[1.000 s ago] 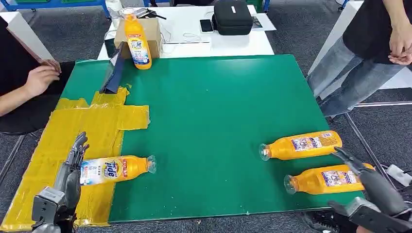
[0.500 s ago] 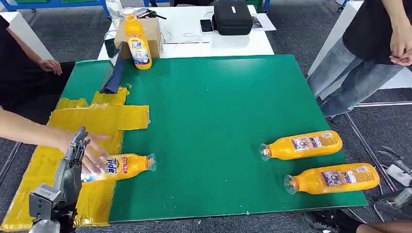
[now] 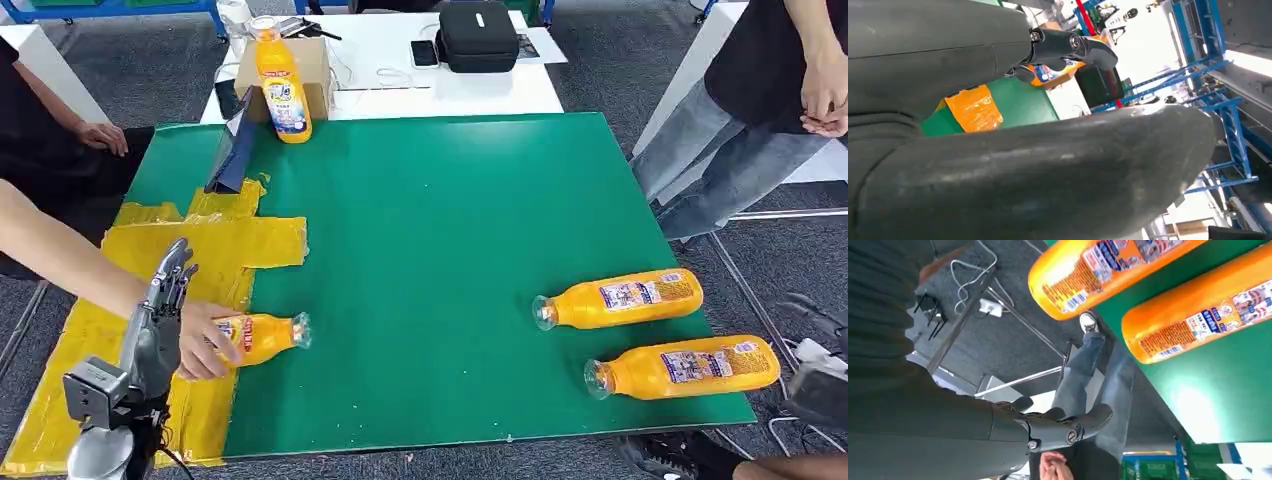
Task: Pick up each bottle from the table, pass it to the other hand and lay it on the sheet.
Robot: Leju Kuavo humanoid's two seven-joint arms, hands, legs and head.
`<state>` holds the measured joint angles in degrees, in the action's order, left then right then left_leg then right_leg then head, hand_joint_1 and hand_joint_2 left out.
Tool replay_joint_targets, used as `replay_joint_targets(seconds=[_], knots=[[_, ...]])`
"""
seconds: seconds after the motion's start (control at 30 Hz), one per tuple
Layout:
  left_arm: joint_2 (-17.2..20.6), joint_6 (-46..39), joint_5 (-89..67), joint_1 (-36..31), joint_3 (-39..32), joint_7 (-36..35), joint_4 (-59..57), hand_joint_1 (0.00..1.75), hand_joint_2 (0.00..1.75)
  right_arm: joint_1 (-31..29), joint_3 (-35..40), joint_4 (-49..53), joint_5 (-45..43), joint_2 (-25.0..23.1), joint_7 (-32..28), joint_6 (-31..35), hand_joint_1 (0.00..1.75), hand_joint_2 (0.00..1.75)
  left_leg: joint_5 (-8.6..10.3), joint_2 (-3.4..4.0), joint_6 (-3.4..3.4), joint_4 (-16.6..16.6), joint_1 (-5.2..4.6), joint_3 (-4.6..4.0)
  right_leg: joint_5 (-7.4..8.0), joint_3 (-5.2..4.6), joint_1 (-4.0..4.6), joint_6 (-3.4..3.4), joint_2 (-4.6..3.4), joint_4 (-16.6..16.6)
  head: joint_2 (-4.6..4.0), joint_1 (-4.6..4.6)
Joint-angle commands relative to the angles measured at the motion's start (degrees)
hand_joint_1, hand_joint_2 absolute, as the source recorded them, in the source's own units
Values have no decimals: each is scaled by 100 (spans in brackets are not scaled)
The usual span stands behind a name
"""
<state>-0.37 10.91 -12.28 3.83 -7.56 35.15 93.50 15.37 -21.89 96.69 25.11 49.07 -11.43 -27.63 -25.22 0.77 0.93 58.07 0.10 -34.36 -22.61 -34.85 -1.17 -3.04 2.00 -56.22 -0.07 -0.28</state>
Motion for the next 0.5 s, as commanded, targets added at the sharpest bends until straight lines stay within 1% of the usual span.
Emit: replay_joint_targets(seconds=[0.03, 0.1, 0.27, 0.3, 0.37, 0.4, 0.43, 0.5], knots=[[116, 58, 42, -305, 240, -41, -511, 0, 0, -1657, 2170, -1190, -10, 328, 135, 177, 0, 175, -2, 16, -3, -8, 7, 23, 7, 20, 6, 10, -29, 15, 0, -2], [117, 59, 44, -305, 241, -41, -513, 0, 0, -1698, 2210, -1204, -8, 326, 146, 186, 0, 175, -2, 15, -5, -11, 8, 28, 8, 25, 7, 13, -33, 18, 0, -2], [121, 58, 49, -297, 235, -42, -511, 0, 0, -1664, 2223, -1207, -12, 365, 150, 196, 0, 175, 0, -4, -2, -7, 6, 18, 2, 21, 5, 7, -10, 12, 0, -2], [121, 52, 60, -303, 225, -43, -513, 0, 0, -1698, 2268, -1187, -23, 392, 148, 192, 0, 175, -1, -5, -4, -13, 7, 29, 1, 31, 6, 12, -15, 17, 0, -2], [129, 67, 101, -334, 213, -47, -538, 0, 0, -1843, 2511, -1224, -96, 533, 189, 168, 0, 175, -1, 0, -2, -6, 6, 15, 3, 19, 5, 6, -13, 10, 0, 0], [136, 76, 126, -365, 204, -47, -565, 0, 0, -1944, 2705, -1205, -186, 709, 235, 77, 0, 175, -4, 4, -4, -9, 7, 25, 2, 28, 6, 11, -24, 13, 0, -2], [142, 85, 144, -380, 201, -47, -578, 0, 0, -1970, 2778, -1174, -307, 809, 279, 45, 0, 175, -1, 2, -2, -7, 5, 16, 3, 22, 3, 8, -19, 11, 0, 0], [151, 104, 157, -406, 215, -47, -621, 0, 0, -1820, 2857, -1013, -613, 1106, 385, -19, 0, 175, 1, 1, 0, -2, 1, 3, 3, 6, 0, 3, -11, 3, 0, 0]])
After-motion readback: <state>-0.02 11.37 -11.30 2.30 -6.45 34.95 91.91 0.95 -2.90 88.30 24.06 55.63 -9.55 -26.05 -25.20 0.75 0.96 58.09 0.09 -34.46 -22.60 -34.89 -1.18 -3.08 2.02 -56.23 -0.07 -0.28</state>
